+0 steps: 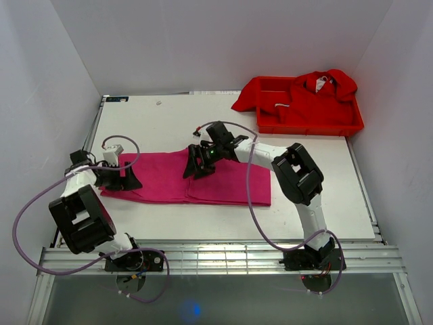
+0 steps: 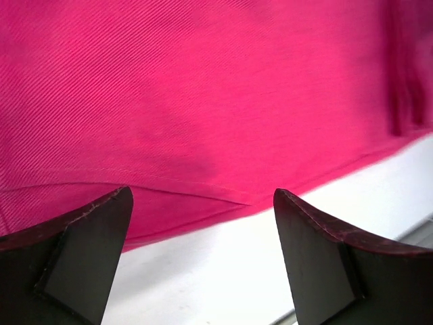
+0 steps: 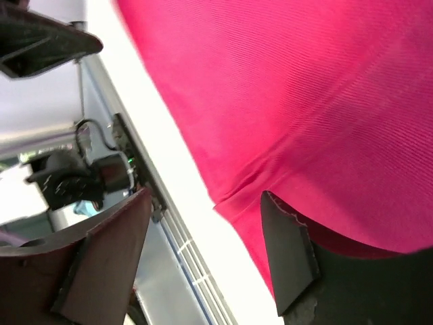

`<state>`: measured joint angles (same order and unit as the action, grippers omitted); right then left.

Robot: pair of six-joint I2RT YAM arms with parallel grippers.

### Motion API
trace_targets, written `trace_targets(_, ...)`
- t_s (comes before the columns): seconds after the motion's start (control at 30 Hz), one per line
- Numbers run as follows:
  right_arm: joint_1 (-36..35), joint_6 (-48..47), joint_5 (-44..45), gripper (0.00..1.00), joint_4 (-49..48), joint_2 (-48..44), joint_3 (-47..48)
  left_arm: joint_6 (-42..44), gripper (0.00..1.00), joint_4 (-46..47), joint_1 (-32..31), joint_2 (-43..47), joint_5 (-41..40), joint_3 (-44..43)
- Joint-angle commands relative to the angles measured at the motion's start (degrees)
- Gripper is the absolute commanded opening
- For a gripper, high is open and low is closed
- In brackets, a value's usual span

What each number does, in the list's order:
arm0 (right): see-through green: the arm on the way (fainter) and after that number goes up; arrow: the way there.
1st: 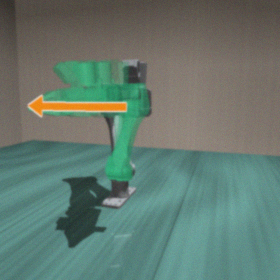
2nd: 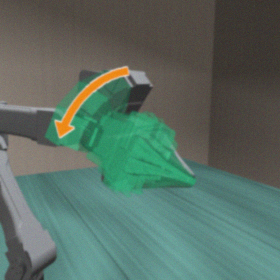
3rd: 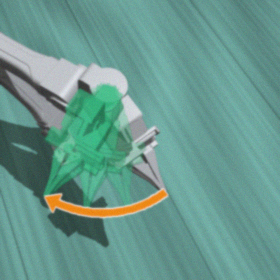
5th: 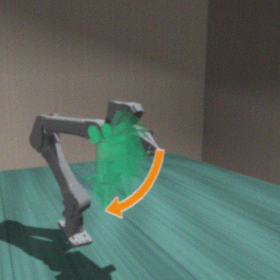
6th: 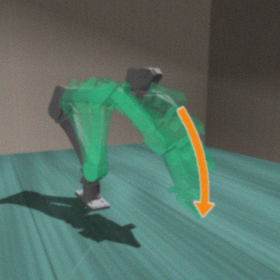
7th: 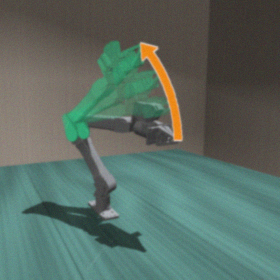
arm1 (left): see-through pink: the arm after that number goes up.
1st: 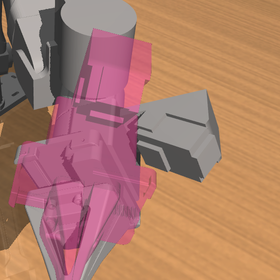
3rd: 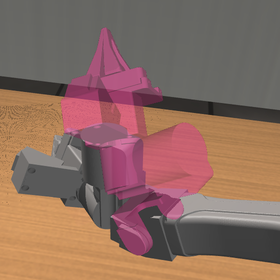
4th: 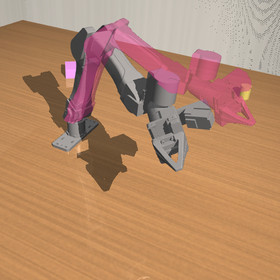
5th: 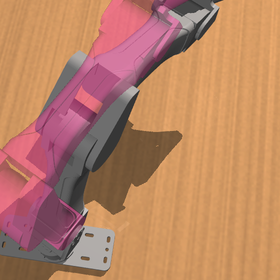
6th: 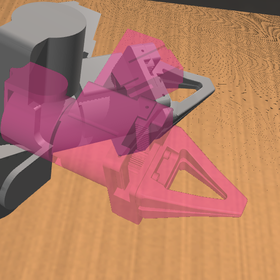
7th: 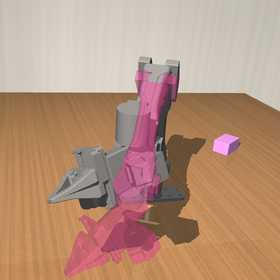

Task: Fold and stack the trousers
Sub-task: Fold the trousers

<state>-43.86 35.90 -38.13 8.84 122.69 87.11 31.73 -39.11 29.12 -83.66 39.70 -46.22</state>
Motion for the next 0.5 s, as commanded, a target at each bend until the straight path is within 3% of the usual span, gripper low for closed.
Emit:
trace_targets(0.0, 3.24, -6.70, -5.37, 0.72, -3.04, -9.21, 1.40, 0.36, 0.96, -6.85, -0.38, 6.74, 13.79, -7.46)
trace_targets(0.03, 4.03, -8.20, -6.86, 0.73, -2.52, -10.62, 0.70, -0.60, 0.96, -7.11, -0.73, 7.71, 18.52, -8.35)
trace_targets(0.13, 8.07, -17.94, -8.62, 0.74, 1.69, -16.33, -2.11, -2.10, 0.94, -6.86, -5.90, 11.23, 21.55, -10.21)
trace_targets(0.27, 15.01, -27.88, -8.98, 0.73, 11.43, -23.88, -9.57, -14.36, 0.89, 4.61, -19.15, 14.39, 16.49, -7.06)
trace_targets(0.47, 27.14, -35.63, -8.01, 0.58, 17.00, -30.84, -22.41, -26.97, 0.76, 17.56, -30.06, 9.58, 11.80, -5.37)
